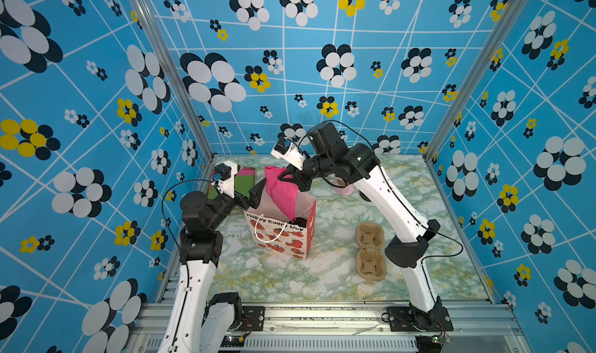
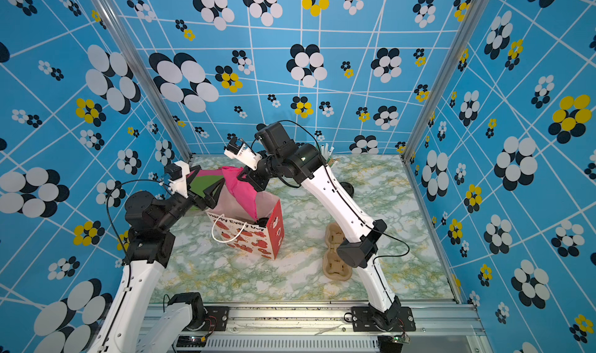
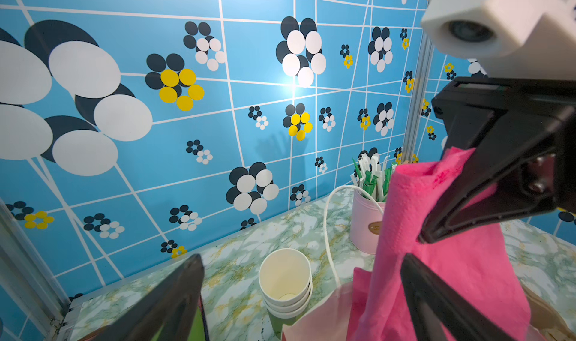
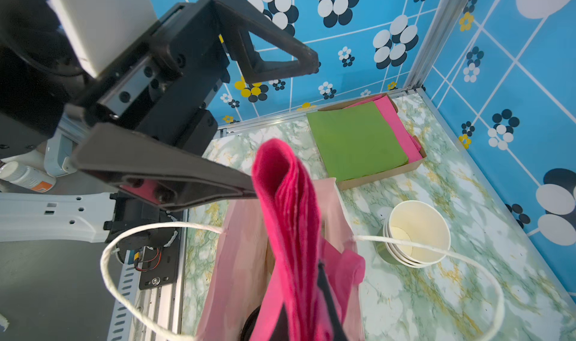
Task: Pack a coffee takeout order
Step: Place the napkin in the takeout bag.
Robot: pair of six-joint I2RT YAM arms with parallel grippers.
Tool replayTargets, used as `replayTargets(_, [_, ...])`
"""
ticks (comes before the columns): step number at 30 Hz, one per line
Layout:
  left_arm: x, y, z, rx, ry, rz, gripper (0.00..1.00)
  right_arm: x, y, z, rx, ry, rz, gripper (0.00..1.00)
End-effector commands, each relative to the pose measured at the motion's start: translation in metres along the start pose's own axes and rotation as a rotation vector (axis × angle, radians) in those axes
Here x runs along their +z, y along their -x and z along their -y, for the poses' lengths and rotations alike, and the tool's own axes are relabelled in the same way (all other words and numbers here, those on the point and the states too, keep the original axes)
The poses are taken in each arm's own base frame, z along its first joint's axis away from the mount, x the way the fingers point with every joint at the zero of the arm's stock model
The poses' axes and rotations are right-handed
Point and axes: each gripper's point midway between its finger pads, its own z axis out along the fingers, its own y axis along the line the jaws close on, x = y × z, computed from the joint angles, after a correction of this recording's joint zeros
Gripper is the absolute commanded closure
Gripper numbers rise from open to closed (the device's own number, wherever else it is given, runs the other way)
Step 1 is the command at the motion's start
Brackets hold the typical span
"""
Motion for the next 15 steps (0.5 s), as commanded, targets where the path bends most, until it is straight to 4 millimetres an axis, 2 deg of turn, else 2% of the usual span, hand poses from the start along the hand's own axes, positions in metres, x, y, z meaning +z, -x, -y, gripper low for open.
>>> replayTargets(1, [-0.006, 0.012, -0.005, 0.014, 0.04, 0.057, 0.01, 0.025, -0.012, 0.007, 0.023, -0.006, -0.028, 1.0])
replayTargets(10, [-0.01, 0.014, -0.006, 0.016, 0.058, 0.08, 0.01, 0.045, -0.012, 0.014, 0.045, -0.009, -0.006, 1.0])
replayTargets(15, [-0.011, 0.016, -0.006, 0.02, 0.065, 0.089, 0.01, 0.056, -0.022, 0.015, 0.058, -0.006, -0.027, 1.0])
